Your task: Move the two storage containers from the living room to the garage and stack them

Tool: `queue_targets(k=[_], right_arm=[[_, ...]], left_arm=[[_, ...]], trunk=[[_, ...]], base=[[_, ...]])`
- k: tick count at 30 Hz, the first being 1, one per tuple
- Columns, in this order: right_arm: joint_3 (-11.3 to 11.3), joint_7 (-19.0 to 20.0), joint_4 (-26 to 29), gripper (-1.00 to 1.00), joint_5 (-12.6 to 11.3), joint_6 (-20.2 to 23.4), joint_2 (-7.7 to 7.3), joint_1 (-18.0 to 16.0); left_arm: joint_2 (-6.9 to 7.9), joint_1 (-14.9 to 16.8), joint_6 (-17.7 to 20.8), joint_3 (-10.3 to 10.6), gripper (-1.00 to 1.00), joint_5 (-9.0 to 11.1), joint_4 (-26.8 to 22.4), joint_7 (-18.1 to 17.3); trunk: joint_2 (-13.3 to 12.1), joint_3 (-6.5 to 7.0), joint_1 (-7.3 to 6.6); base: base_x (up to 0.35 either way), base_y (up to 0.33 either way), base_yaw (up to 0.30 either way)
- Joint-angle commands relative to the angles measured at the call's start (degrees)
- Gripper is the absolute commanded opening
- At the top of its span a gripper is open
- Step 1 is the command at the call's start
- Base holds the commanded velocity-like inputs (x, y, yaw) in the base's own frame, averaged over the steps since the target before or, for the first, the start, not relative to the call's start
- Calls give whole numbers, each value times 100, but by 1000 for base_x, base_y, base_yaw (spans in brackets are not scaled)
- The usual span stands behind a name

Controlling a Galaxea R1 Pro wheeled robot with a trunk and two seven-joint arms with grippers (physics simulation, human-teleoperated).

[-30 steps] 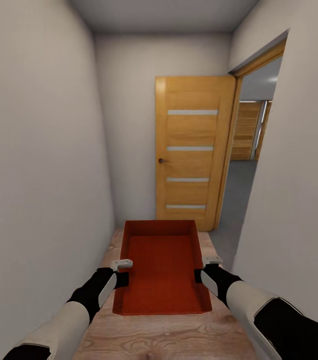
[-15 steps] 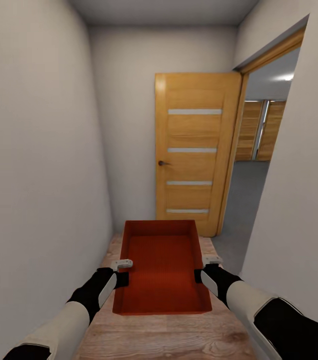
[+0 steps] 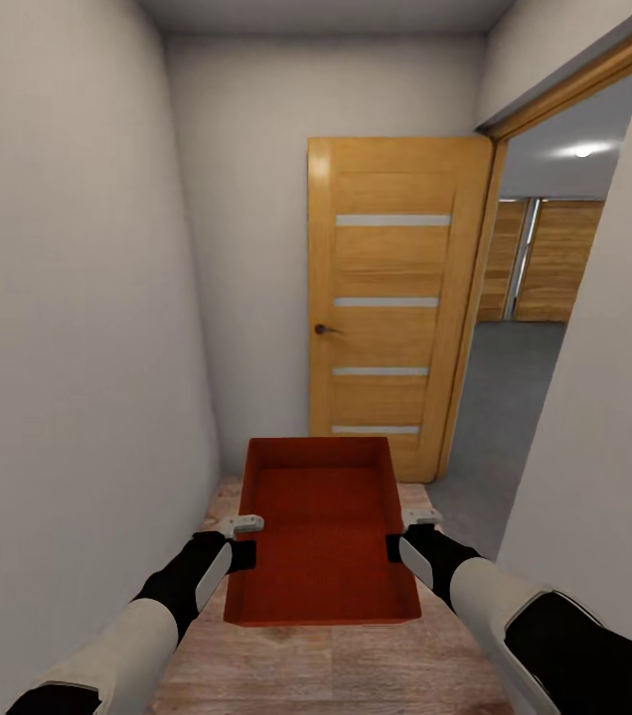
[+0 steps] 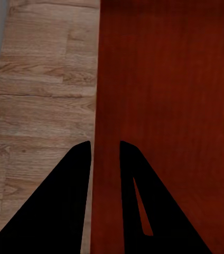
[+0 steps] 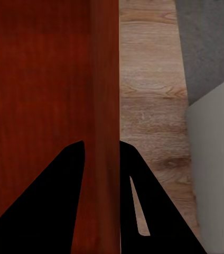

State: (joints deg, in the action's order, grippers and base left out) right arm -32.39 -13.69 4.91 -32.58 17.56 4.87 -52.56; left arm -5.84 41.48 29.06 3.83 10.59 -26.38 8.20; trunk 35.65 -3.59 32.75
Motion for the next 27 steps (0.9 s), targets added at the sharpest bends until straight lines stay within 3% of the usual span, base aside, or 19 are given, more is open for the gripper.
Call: queue_targets(k=[1, 27], right_arm=[[-127, -53, 27, -100, 121, 37, -4, -9], [-127, -52, 27, -100, 121, 37, -4, -9]], left_arm=[[10, 1, 47, 84, -100, -60, 46, 86], [13, 1, 36, 85, -100, -66, 45, 115]], trunk=[[9, -10, 5], [9, -10, 5]], base=[[322, 0, 0], [322, 0, 0]])
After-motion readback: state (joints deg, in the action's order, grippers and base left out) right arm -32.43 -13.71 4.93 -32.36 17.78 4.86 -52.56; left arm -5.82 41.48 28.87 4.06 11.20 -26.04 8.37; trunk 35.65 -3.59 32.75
